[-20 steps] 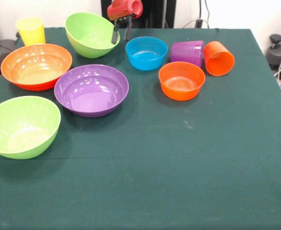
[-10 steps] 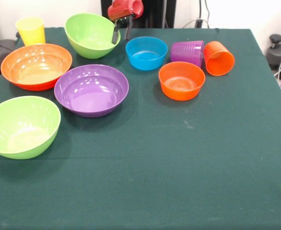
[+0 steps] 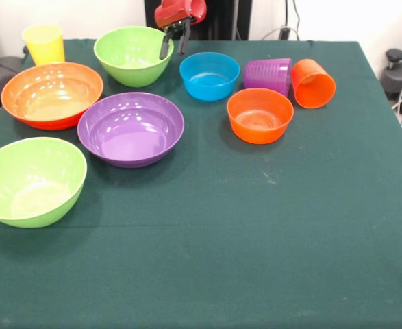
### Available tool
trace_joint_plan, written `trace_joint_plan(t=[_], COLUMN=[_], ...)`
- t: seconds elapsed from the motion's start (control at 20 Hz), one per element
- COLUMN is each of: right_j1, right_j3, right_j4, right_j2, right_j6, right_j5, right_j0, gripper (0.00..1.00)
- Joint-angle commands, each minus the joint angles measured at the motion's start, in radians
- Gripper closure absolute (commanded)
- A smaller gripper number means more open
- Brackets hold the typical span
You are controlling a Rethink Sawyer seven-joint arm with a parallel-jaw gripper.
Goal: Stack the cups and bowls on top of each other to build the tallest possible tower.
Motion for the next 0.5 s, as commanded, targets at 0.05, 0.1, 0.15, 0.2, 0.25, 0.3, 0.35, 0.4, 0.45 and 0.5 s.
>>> trace_joint_plan(t=[0.05, 0.1, 0.15, 0.2, 0.25, 0.3, 0.35, 0.4, 0.45, 0.5], right_j1=[0.286, 0.288, 0.289, 0.289, 0.290, 0.289, 0.289, 0.288, 0.287, 0.288], right_j3=[0.342, 0.342, 0.343, 0.344, 0.344, 0.345, 0.344, 0.345, 0.344, 0.345], right_j4=[0.266, 0.268, 0.269, 0.271, 0.272, 0.274, 0.275, 0.275, 0.274, 0.274], right_j2=[-0.116, -0.117, -0.117, -0.116, -0.116, -0.116, -0.116, -0.117, -0.118, -0.118], right_j6=[0.062, 0.065, 0.067, 0.071, 0.073, 0.074, 0.075, 0.075, 0.074, 0.074], right_j5=[-0.157, -0.149, -0.144, -0.139, -0.135, -0.134, -0.133, -0.134, -0.136, -0.135], right_j0=[0.050, 0.054, 0.057, 0.060, 0.064, 0.067, 0.069, 0.070, 0.071, 0.071], gripper=[0.00, 0.00, 0.00, 0.00, 0.00, 0.00, 0.00, 0.00, 0.00, 0.00])
